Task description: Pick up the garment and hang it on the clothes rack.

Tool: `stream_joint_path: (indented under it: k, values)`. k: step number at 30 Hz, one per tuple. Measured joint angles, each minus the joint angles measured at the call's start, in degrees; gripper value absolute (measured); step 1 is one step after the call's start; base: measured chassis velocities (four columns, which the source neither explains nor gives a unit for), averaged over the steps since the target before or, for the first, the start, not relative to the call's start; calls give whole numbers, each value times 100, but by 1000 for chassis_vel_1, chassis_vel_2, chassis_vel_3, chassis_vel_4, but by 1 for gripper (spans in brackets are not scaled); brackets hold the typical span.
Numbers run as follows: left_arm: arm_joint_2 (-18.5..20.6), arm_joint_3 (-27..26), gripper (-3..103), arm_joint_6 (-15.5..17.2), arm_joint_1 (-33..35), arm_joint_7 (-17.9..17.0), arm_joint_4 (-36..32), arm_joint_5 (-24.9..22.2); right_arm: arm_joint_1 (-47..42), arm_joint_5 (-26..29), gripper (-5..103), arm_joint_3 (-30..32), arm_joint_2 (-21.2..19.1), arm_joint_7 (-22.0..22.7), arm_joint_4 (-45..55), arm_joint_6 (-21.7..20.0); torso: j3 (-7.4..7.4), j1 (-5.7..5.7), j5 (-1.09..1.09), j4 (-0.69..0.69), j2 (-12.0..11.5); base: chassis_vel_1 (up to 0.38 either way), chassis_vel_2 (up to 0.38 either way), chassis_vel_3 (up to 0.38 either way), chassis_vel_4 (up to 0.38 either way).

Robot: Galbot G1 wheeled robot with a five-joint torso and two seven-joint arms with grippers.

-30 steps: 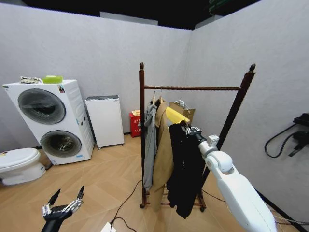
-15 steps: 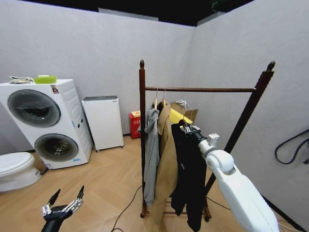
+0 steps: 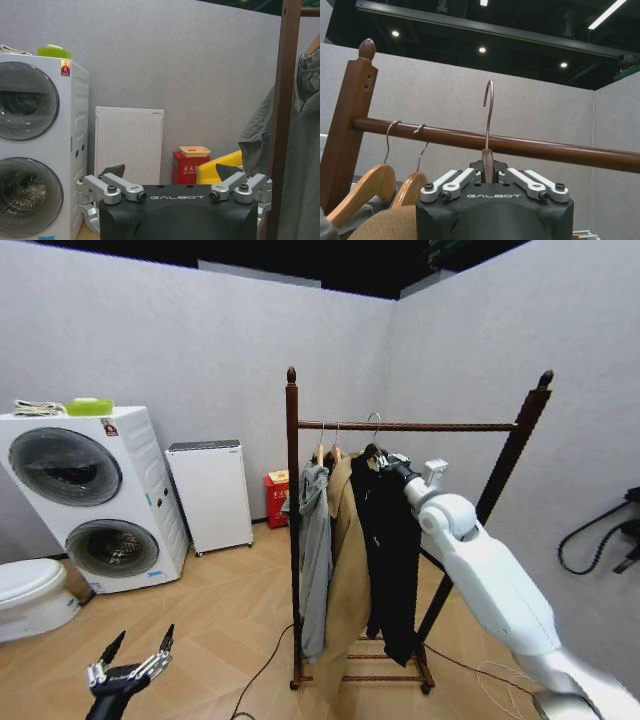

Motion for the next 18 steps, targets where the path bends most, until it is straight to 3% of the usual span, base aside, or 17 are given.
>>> stream_joint_path:
  k: [6, 18]
  values:
    - [0, 0, 100, 0, 0, 0, 0, 0, 417, 131, 9, -461, 30, 14, -521, -38, 0, -1, 0, 1, 0, 0, 0, 0, 0]
    - [0, 0, 100, 0, 0, 0, 0, 0, 413, 184, 9, -661, 82, 91, -821, -66, -1, -1, 0, -1, 0, 0, 0, 0, 0]
